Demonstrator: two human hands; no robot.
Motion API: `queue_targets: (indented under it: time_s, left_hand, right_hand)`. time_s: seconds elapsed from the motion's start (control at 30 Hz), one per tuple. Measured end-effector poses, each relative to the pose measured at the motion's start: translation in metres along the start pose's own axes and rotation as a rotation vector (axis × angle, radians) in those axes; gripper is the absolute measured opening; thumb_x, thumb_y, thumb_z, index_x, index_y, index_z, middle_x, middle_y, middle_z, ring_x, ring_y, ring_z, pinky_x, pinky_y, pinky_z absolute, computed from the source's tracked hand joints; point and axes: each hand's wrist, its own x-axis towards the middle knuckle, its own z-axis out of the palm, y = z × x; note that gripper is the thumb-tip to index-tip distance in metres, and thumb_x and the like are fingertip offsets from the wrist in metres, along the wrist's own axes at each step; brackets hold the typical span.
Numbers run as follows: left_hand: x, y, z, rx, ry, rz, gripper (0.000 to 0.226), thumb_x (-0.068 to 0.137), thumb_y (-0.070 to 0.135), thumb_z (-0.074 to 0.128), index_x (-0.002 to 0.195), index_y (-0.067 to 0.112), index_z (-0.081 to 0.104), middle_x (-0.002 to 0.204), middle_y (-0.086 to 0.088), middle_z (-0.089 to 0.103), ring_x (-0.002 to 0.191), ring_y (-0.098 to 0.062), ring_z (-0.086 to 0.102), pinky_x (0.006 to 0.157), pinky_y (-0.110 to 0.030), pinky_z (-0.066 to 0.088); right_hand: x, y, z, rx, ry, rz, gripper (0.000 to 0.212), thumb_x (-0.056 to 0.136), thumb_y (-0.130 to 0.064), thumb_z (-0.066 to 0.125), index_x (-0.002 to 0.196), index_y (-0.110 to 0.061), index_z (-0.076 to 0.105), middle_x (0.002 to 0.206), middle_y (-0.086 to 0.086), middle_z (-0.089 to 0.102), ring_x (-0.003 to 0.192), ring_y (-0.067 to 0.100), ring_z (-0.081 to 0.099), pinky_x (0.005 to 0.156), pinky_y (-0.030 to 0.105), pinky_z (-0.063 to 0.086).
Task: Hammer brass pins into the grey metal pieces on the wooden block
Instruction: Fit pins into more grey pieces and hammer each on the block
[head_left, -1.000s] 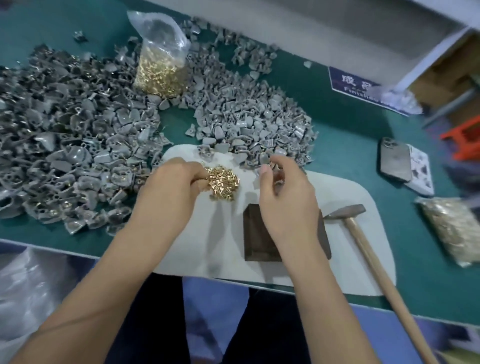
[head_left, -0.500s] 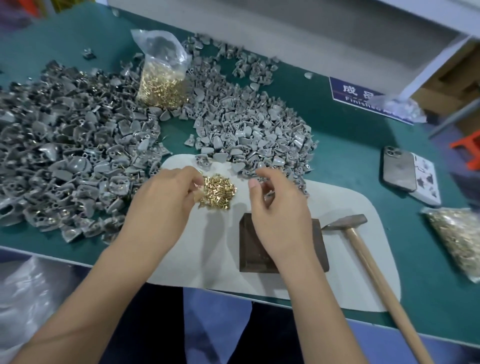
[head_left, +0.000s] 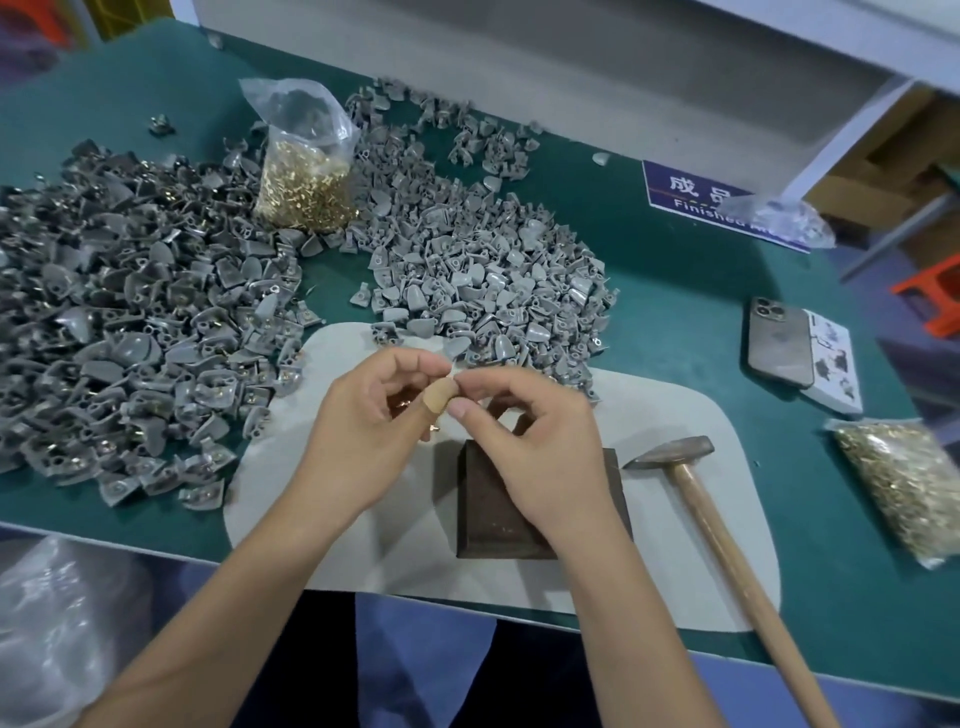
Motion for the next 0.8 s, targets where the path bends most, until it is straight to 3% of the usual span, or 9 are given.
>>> queue_targets:
  time_s: [0.1,0.23,0.3,0.37,0.43,0.53,0.63,0.8]
  left_hand:
    - [-0.005,-0.002,-0.001,-0.074,0.006,0.054,0.008,0.088,0.031,0.074,0.095,0.031,0.07,0.091,-0.003,0.076,0.072,-0.012,0.066,0.063,-0.021,0.053]
    - [-0.01,0.004,0.004,-0.005,0.03,0.131,0.008,0.093,0.034,0.067,0.101,0.033,0.067,0.097,0.001,0.077,0.082,-0.015,0.071,0.067,-0.022,0.056]
    - [-0.004,0.007,0.003,0.129,0.098,0.182,0.01,0.096,0.026,0.067,0.102,0.034,0.066,0.099,0.009,0.075,0.091,-0.008,0.07,0.072,-0.016,0.054]
    - [0.009,0.009,-0.005,0.407,0.161,0.248,0.018,0.096,0.018,0.065,0.104,0.034,0.066,0.102,0.019,0.069,0.095,0.001,0.064,0.078,-0.011,0.047]
    - [0.025,0.012,-0.017,0.77,0.17,0.274,0.025,0.094,0.015,0.063,0.114,0.031,0.065,0.111,0.018,0.06,0.102,-0.001,0.055,0.087,-0.019,0.042]
    - [0.048,0.012,-0.035,1.16,0.092,0.228,0.039,0.093,0.015,0.063,0.131,0.024,0.062,0.125,0.0,0.057,0.12,-0.022,0.044,0.099,-0.041,0.042]
    - [0.058,0.012,-0.039,1.215,-0.019,0.166,0.043,0.095,0.014,0.064,0.137,0.027,0.06,0.123,-0.001,0.061,0.118,-0.025,0.045,0.1,-0.045,0.042]
    - [0.062,0.019,-0.036,1.246,-0.049,0.126,0.038,0.097,0.018,0.063,0.133,0.029,0.063,0.106,-0.001,0.063,0.11,-0.027,0.053,0.085,-0.043,0.045]
  right_hand:
    - [0.0,-0.002,0.0,0.016,0.057,0.016,0.016,0.088,-0.014,0.079,0.092,-0.029,0.077,0.089,-0.016,0.076,0.09,0.008,0.071,0.081,0.018,0.05]
    - [-0.001,-0.002,-0.002,-0.021,0.085,0.036,0.008,0.094,-0.015,0.072,0.094,-0.023,0.073,0.088,-0.013,0.073,0.088,0.01,0.068,0.079,0.019,0.049]
    - [-0.001,-0.002,-0.001,-0.032,0.121,0.039,0.01,0.095,-0.014,0.07,0.097,-0.023,0.072,0.088,-0.015,0.071,0.088,0.007,0.067,0.077,0.013,0.046]
    - [0.0,-0.003,-0.002,-0.02,0.147,0.06,0.013,0.097,-0.015,0.068,0.103,-0.024,0.074,0.092,-0.017,0.073,0.092,0.003,0.067,0.078,0.01,0.046]
    - [0.0,-0.002,-0.002,-0.051,0.132,0.057,0.013,0.098,-0.016,0.067,0.104,-0.024,0.075,0.094,-0.017,0.073,0.094,0.004,0.066,0.08,0.014,0.048]
    - [0.0,-0.001,-0.002,-0.099,0.1,0.041,0.013,0.098,-0.016,0.066,0.102,-0.025,0.075,0.094,-0.017,0.072,0.094,0.007,0.066,0.082,0.024,0.051]
    - [-0.001,0.0,-0.001,-0.111,0.103,0.037,0.013,0.097,-0.017,0.067,0.1,-0.027,0.075,0.094,-0.017,0.072,0.094,0.008,0.066,0.081,0.026,0.052]
    - [-0.001,0.0,-0.001,-0.141,0.093,0.049,0.013,0.097,-0.02,0.066,0.102,-0.029,0.074,0.096,-0.018,0.072,0.093,0.006,0.065,0.081,0.025,0.052]
